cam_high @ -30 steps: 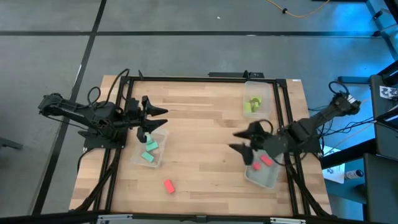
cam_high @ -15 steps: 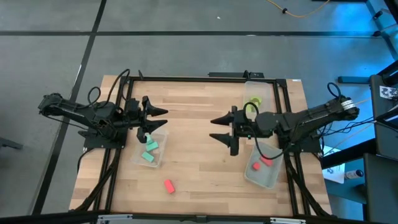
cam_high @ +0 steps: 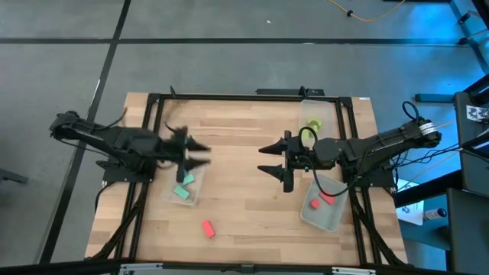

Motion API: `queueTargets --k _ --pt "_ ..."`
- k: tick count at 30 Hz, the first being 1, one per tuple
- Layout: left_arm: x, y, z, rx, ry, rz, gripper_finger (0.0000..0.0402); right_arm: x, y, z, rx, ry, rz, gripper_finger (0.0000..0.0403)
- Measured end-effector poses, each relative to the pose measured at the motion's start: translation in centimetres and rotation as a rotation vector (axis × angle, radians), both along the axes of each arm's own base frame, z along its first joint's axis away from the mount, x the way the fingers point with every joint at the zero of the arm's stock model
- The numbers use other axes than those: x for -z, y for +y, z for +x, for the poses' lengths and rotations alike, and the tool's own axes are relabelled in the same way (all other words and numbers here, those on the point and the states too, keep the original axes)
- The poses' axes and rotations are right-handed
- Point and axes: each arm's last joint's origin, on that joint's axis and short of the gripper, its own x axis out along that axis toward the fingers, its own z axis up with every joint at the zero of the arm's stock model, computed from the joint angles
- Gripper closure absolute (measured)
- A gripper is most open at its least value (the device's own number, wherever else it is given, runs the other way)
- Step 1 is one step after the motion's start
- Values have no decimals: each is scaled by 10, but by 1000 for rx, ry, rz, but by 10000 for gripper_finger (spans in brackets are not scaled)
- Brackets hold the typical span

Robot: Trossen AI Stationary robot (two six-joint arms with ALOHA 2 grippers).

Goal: Sort & place blocks by color
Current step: Put the orange block into the gray bin

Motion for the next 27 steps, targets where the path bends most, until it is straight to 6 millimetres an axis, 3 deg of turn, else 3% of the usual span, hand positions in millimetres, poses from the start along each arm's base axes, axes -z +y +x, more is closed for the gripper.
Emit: queueTargets --k 6,8,15,21,27 --pt "16 -46 29 290 516 74 199 1 0 0 1 8 -3 114" --pt "34 -67 39 376 645 125 199 1 -1 0 3 11 -2 114" --pt "107 -135 62 691 857 464 199 6 -5 0 22 58 35 114" --pt "153 -160 80 765 888 605 199 6 -5 0 26 56 58 114" --pt "174 -163 87 811 927 662 199 6 -5 0 26 58 61 114"
